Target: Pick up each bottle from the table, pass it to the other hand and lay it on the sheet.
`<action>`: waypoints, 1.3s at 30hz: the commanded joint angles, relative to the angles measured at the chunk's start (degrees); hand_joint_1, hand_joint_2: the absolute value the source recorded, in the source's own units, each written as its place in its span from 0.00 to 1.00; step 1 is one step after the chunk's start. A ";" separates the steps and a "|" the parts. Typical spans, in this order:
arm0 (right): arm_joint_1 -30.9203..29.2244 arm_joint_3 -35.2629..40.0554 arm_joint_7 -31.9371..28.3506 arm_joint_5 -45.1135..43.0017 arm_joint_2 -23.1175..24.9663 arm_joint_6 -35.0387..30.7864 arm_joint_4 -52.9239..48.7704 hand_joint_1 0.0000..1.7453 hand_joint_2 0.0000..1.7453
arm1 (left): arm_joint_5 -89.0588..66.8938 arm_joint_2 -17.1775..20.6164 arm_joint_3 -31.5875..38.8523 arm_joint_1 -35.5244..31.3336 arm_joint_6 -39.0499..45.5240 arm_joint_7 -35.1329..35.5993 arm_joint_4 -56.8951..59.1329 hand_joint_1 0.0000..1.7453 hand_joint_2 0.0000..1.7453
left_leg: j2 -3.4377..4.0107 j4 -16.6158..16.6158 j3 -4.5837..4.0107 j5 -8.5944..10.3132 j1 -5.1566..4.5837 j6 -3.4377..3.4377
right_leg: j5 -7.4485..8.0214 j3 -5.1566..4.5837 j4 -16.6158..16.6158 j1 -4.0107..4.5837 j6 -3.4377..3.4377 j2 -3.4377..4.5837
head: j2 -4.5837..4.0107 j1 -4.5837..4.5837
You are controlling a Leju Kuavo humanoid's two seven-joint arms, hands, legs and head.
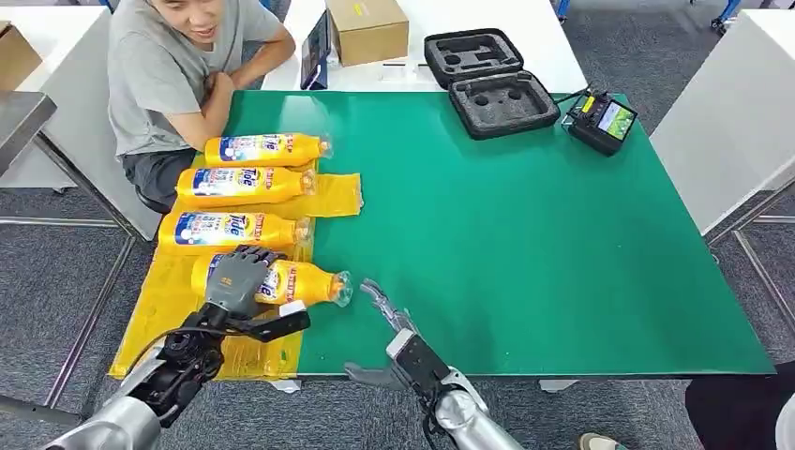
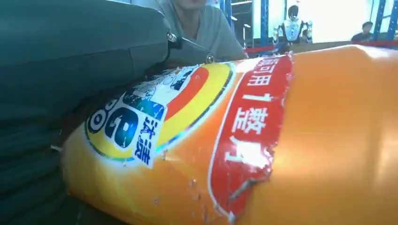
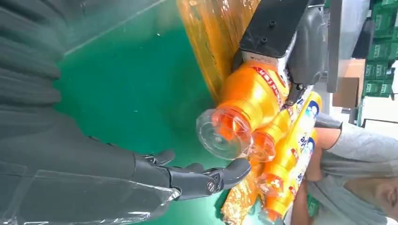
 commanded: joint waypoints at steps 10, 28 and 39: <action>1.35 -5.24 0.02 0.56 -0.30 -0.45 3.49 0.00 1.00 | -10.10 -2.85 -7.07 -8.60 -8.07 8.72 18.69 0.00 1.00 | -0.26 -0.07 0.47 -0.01 0.00 -0.04 | -0.04 0.60 -0.05 -0.01 -0.05 -0.16 | 0.00 0.00; 1.40 -6.18 0.02 1.79 0.33 -0.51 3.57 0.00 1.00 | -12.37 -1.84 -8.54 -7.17 -12.61 3.03 14.10 0.03 1.00 | -0.12 -0.17 0.86 0.09 0.00 -0.14 | 0.06 0.94 -0.12 -0.02 -0.14 0.03 | 0.00 0.00; 2.37 -6.65 0.02 1.98 -0.03 -0.66 2.05 0.00 1.00 | -9.09 0.98 -10.59 -5.06 -21.31 -3.89 1.44 0.00 0.00 | -0.18 -0.17 0.90 0.03 0.00 -0.15 | -0.01 0.98 -0.13 -0.02 -0.14 -0.01 | 0.00 0.00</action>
